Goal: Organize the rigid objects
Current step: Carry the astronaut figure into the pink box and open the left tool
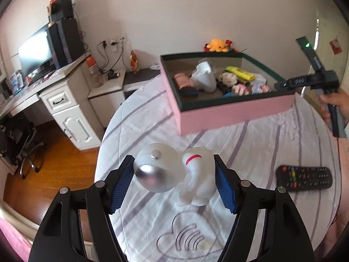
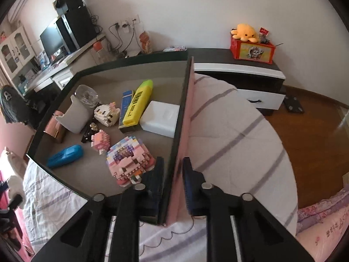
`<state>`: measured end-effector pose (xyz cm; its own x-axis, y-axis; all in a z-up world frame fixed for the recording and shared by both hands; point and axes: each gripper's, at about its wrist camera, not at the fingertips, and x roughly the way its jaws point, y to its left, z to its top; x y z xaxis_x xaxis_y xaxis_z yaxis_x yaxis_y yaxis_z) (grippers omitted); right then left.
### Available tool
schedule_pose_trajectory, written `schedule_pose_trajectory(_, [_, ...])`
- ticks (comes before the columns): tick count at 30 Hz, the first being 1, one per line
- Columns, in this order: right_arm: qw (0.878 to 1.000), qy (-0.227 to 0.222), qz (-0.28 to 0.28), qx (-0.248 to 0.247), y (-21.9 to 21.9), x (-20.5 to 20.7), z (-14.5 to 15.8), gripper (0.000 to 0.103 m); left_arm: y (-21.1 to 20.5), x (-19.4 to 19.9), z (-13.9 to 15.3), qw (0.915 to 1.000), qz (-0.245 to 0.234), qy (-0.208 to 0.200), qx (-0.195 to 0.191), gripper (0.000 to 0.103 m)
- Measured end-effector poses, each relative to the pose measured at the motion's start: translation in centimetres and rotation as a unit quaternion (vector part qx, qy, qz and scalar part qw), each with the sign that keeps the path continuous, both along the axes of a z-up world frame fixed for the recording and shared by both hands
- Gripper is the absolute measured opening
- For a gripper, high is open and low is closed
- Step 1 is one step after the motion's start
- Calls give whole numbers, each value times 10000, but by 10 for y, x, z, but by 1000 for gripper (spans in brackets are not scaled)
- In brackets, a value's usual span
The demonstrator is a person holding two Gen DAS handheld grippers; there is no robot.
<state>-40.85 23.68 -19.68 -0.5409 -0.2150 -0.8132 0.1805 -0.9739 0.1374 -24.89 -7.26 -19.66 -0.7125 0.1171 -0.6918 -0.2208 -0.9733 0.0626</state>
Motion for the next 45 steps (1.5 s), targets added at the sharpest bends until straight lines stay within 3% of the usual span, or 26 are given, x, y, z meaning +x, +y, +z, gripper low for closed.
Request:
schedule_pose_trajectory(7, [9996,-4,87,252,-6,0,2,15,17,-31,29,9991,-290,314,11,72])
schedule_pose_trajectory(13, [9996,-10,64,263,-7,-2,2,15,47,-84,49,9976,-558,390,148,72])
schedule_pose_trajectory(24, [9995,-5,92,293,-7,-3,3,15,123,-144,24,9941,-1035,-121,309,72])
schedule_pose_trajectory(33, [9994,-20,137,306,-7,-4,3,15,140,-153,-2,9938,-977,-492,202,73])
schedule_pose_trajectory(35, [9994,-23,144,311,-7,-4,3,15,138,-151,0,9938,-966,-485,243,83])
schedule_pose_trajectory(41, [9995,-30,129,301,-7,-4,3,15,118,-139,15,9979,-620,-171,121,96])
schedule_pose_trajectory(45, [9996,-32,96,274,-7,-3,3,16,100,-123,23,9989,-463,-8,112,98])
